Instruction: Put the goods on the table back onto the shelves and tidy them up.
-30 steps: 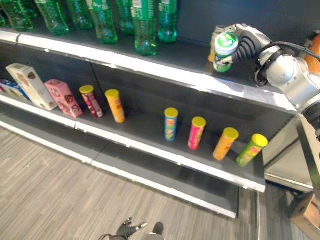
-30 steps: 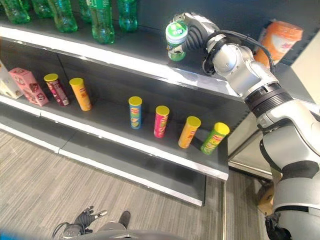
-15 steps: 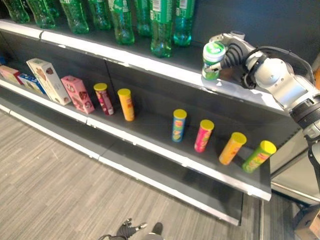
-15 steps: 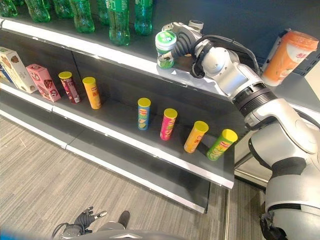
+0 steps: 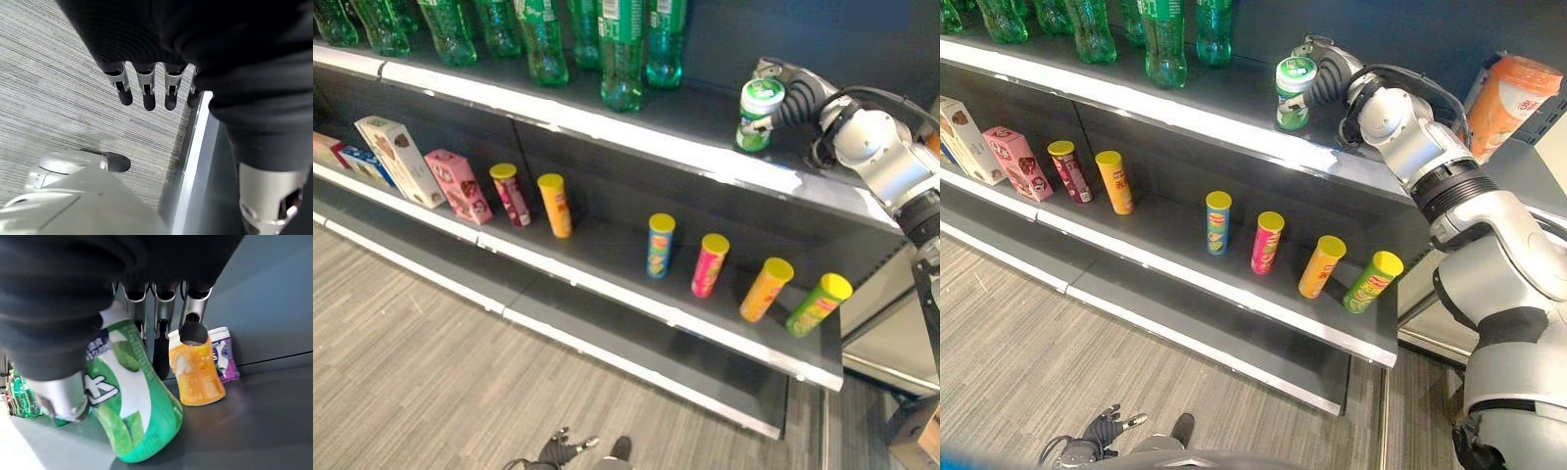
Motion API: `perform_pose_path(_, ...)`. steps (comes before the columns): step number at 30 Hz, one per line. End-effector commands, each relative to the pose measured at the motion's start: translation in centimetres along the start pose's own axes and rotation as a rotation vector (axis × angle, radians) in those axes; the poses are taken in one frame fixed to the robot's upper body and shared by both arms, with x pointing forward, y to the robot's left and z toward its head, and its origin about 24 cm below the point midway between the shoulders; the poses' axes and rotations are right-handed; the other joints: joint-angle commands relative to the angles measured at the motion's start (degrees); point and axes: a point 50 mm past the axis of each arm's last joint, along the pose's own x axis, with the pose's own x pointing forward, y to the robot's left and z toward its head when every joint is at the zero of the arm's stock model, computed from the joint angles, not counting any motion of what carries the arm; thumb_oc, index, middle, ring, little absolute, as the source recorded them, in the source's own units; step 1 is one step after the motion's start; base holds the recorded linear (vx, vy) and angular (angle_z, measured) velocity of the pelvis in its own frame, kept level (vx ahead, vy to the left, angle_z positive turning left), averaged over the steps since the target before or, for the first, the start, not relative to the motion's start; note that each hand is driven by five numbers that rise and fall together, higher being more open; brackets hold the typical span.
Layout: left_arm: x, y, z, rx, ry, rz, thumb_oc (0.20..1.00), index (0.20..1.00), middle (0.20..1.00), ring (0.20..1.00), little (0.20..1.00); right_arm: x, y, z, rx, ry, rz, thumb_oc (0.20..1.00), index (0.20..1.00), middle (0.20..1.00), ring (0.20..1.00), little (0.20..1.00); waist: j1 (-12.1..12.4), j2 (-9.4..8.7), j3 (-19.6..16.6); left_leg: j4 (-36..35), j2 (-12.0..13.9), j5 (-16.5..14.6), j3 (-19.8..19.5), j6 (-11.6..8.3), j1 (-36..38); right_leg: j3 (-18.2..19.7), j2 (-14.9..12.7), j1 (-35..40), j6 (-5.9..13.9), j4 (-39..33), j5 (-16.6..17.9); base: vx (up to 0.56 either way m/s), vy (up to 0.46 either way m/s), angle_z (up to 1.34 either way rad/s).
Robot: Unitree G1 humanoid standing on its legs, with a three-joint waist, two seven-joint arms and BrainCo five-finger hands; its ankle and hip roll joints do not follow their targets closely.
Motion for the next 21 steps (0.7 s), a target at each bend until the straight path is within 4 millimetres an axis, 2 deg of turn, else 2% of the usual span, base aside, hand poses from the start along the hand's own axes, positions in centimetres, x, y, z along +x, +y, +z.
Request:
perform_pose_path(1,0.7,1.8,2.6,0.063,-0.064,0.033,1.0,1.0,1.0,1.0,1.0,0.5,-4.0,2.6,-0.066,-0.065,-0.079,0.2,0.2,0.2,0.2,0.2,0.9,-2.17,0.46,0.62,2.95,-6.76,5.3,-3.99,4.82,4.18,-1.81,-1.71,0.34,1.5,-0.44,0.0,0.0,0.0)
perform_pose_path(3,0.7,1.7,2.6,0.066,-0.064,0.03,1.0,1.0,1.0,1.0,1.0,0.7,-3.0,3.3,-0.058,-0.096,-0.038,0.2,0.2,0.2,0.2,0.2,0.63,-2.24,0.46,0.62,2.97,-7.0,5.58,-3.88,5.14,4.55,-1.82,-1.73,0.33,1.59,-0.5,0.0,0.0,0.0)
perform_pose_path(8,0.7,1.7,2.8,0.065,-0.07,0.03,1.0,1.0,1.0,1.0,1.0,0.9,-2.2,3.7,-0.038,-0.118,-0.006,0.2,0.2,0.2,0.2,0.2,0.67,-2.34,0.65,0.62,3.05,-7.16,5.98,-3.74,5.38,5.03,-1.73,-1.9,0.3,1.56,-0.5,0.0,0.0,-0.03)
perform_pose_path(21,0.7,1.6,2.9,0.055,-0.074,0.027,1.0,1.0,1.0,1.0,1.0,1.1,-1.3,3.3,-0.057,-0.092,0.028,0.2,0.2,0.2,0.2,0.2,0.74,-2.42,0.78,0.62,2.99,-7.46,6.02,-3.57,5.59,5.38,-1.83,-2.0,0.39,1.45,-0.47,0.0,0.0,0.0)
